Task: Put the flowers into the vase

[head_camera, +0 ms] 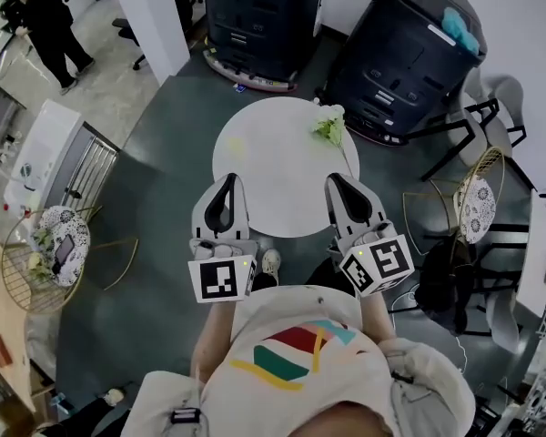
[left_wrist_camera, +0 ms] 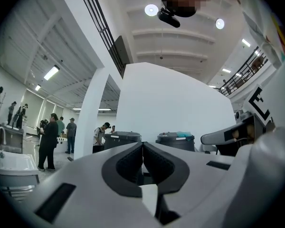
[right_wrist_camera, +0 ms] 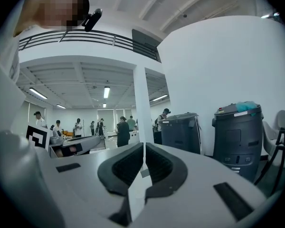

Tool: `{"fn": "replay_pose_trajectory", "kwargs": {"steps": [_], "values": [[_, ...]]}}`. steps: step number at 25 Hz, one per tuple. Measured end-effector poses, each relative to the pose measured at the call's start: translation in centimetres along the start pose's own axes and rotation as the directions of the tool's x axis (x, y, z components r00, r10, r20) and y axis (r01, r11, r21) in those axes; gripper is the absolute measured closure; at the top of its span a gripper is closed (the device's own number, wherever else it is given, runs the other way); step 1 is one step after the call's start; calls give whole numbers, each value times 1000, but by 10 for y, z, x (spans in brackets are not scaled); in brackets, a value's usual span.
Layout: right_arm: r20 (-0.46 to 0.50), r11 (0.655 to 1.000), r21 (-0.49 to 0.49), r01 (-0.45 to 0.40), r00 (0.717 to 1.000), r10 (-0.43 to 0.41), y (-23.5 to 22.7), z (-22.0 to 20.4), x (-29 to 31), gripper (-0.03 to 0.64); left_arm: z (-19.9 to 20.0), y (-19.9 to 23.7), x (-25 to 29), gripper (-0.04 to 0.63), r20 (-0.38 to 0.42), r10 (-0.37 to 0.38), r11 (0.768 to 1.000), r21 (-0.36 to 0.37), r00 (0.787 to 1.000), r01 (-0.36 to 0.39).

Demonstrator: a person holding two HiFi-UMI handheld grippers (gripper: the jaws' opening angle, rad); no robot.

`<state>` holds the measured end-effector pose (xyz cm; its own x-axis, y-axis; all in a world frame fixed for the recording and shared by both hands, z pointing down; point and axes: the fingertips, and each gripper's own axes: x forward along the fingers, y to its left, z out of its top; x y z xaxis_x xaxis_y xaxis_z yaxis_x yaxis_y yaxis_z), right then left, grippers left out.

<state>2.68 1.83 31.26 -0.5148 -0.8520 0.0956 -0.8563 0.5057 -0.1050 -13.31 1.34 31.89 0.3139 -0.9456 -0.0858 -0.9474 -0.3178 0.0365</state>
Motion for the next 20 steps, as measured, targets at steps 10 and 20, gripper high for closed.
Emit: {"fn": "replay_pose_trajectory", "kwargs": {"steps": [10,20], "values": [[7,994,96,-47,999,47,-17,3,24,604,-6,10,23,589,-1,71,997,-8,997,-71],[-45,972,179,-155,985,165,-55,-9,59,604,-5,2,57,589,-5,166,986,19,986,-166]]}}
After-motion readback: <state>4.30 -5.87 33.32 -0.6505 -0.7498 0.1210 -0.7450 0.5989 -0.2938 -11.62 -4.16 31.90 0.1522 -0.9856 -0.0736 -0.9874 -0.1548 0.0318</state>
